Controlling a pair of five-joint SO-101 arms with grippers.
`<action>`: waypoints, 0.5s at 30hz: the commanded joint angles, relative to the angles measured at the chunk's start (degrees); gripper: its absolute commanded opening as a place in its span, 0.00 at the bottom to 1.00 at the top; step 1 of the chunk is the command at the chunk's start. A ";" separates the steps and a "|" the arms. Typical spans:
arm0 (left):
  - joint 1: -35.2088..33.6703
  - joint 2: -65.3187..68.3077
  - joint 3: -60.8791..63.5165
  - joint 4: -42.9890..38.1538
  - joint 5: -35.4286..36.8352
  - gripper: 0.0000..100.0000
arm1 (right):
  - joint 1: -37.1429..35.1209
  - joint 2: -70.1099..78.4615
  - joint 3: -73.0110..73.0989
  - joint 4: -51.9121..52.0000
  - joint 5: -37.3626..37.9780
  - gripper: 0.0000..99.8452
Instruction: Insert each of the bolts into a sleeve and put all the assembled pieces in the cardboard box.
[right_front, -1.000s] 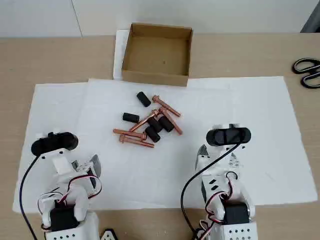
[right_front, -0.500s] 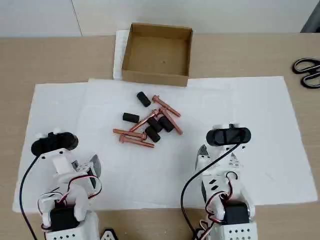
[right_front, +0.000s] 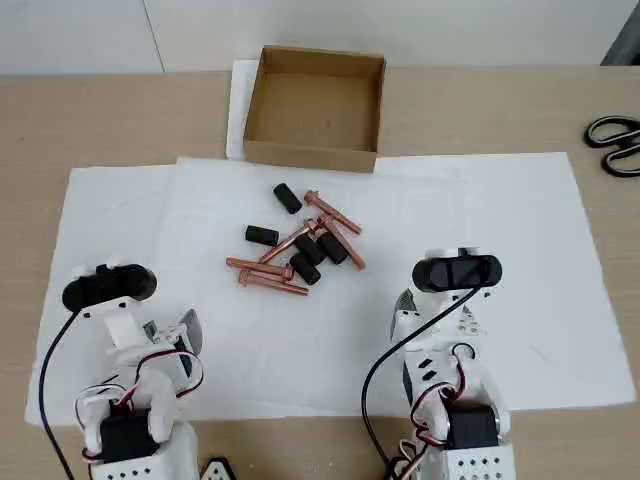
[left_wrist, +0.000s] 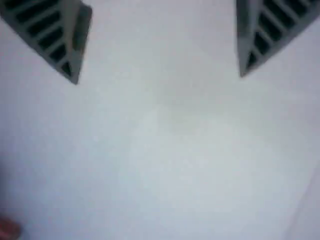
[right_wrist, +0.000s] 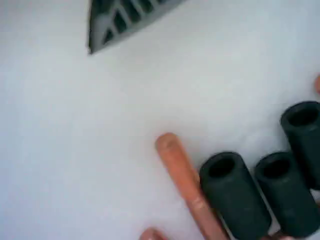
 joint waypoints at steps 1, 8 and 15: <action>0.35 -0.70 -0.31 -1.14 -0.18 0.20 | 0.48 -0.66 0.44 0.57 -0.44 0.21; 0.35 -0.70 -0.31 -1.41 -0.18 0.20 | 0.13 -0.66 0.44 0.57 -0.44 0.21; 0.53 -0.70 -0.31 -1.49 -0.18 0.20 | 0.04 -0.66 0.44 0.57 -0.53 0.21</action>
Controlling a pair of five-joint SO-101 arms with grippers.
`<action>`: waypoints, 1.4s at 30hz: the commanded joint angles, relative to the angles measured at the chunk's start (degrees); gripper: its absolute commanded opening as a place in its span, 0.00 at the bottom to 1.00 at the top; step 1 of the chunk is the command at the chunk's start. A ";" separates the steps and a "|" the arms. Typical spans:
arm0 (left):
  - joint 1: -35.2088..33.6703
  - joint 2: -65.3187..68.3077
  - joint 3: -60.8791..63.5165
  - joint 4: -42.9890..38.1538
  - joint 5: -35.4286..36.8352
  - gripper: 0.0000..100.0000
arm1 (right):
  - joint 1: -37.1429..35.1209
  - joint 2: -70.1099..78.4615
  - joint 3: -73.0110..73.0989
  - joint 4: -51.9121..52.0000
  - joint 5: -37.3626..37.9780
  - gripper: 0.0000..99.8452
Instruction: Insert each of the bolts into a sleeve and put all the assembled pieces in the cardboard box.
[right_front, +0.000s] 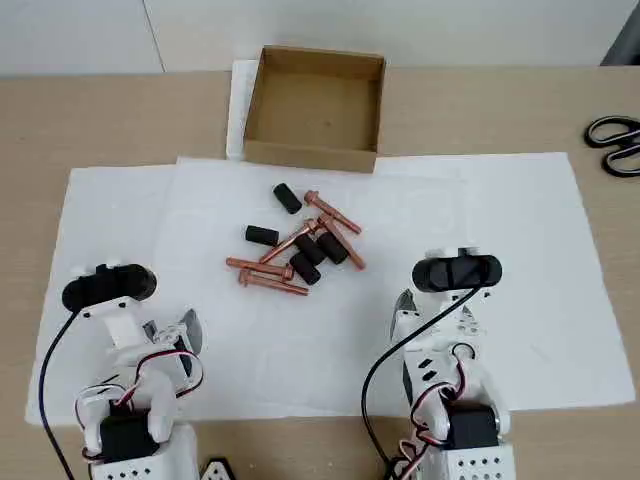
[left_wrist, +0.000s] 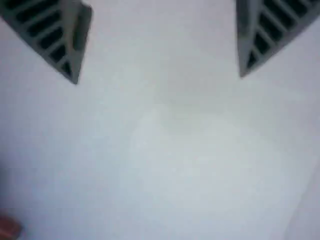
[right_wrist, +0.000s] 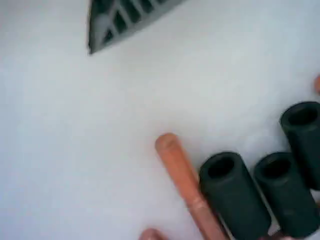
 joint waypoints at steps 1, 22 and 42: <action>0.79 -0.70 -0.13 -2.29 -0.18 0.20 | 0.04 -0.66 0.44 0.31 -0.53 0.21; 1.58 -0.26 -11.74 -5.63 -3.25 0.20 | 12.09 -0.04 -28.66 10.86 -0.26 0.21; 1.58 50.46 -54.99 3.43 -3.69 0.20 | 11.74 12.88 -54.07 7.16 -0.18 0.21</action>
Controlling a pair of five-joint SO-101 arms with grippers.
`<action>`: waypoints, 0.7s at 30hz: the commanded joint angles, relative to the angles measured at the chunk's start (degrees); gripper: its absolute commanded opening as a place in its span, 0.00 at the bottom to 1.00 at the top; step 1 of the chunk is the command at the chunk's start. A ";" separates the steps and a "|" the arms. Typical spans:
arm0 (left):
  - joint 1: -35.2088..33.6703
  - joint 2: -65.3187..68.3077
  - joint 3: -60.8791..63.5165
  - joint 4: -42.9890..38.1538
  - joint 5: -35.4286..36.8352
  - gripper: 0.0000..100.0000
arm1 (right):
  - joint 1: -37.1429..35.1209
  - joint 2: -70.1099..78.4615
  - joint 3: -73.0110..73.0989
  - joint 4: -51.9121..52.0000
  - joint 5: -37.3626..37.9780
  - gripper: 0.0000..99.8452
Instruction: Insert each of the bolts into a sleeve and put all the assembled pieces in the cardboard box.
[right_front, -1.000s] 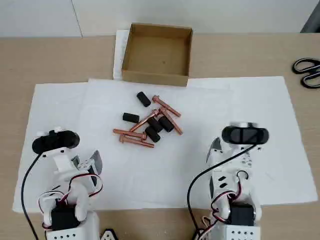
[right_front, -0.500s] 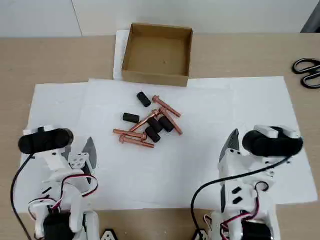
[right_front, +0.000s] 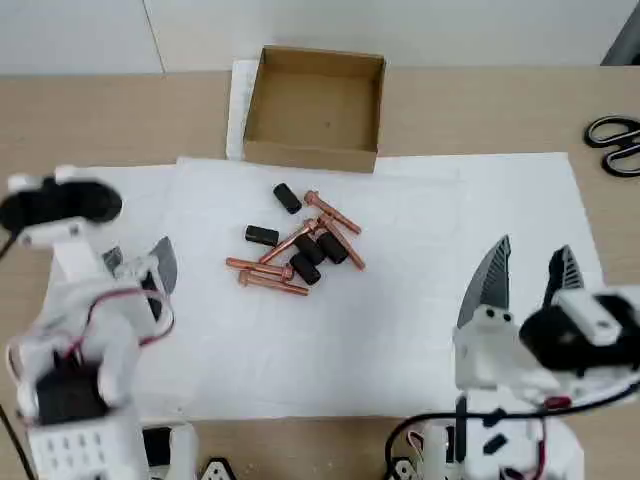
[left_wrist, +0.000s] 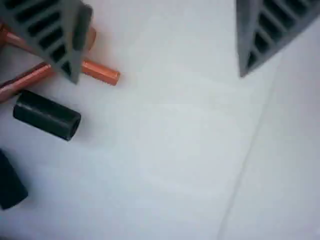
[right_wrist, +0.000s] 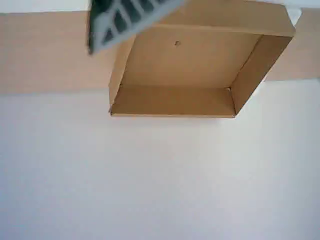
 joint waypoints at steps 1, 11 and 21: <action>0.18 11.25 -6.37 1.67 -0.09 0.20 | 0.31 9.54 -7.21 -0.75 -0.18 0.21; 0.26 19.16 -8.13 2.02 -0.09 0.20 | -0.31 44.44 -34.20 21.05 -0.53 0.21; 0.53 19.34 -7.87 0.62 -0.09 0.20 | -12.35 83.03 -50.20 38.46 2.81 0.21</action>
